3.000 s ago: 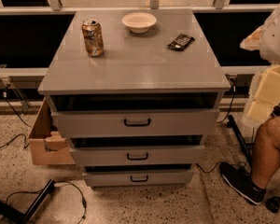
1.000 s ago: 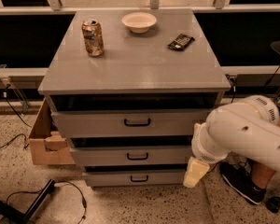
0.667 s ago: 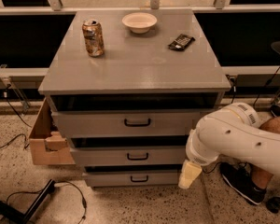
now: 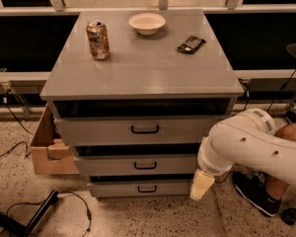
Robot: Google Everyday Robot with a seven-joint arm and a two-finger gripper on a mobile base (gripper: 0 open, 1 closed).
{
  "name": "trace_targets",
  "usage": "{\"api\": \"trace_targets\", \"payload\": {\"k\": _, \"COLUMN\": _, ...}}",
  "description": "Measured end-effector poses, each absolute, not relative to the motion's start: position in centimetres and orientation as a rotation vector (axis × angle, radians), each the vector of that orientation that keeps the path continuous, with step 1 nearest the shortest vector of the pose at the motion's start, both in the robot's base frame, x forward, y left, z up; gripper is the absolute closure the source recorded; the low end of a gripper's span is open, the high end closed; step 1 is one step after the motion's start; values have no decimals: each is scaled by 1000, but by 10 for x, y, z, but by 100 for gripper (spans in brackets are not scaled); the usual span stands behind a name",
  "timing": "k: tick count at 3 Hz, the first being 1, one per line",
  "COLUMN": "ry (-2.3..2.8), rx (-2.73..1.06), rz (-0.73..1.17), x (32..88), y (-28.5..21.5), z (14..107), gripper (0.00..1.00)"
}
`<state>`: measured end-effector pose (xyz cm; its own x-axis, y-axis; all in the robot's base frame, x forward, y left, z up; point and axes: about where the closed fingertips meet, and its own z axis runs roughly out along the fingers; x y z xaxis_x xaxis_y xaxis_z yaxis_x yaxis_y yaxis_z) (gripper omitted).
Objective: Open middle drawer
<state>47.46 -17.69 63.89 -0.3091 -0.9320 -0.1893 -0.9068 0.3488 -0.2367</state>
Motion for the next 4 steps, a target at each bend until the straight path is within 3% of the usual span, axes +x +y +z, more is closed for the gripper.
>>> {"api": "trace_targets", "payload": {"k": 4, "ry": 2088, "rx": -2035, "rz": -87, "x": 548, "y": -133, "z": 474, "gripper": 0}}
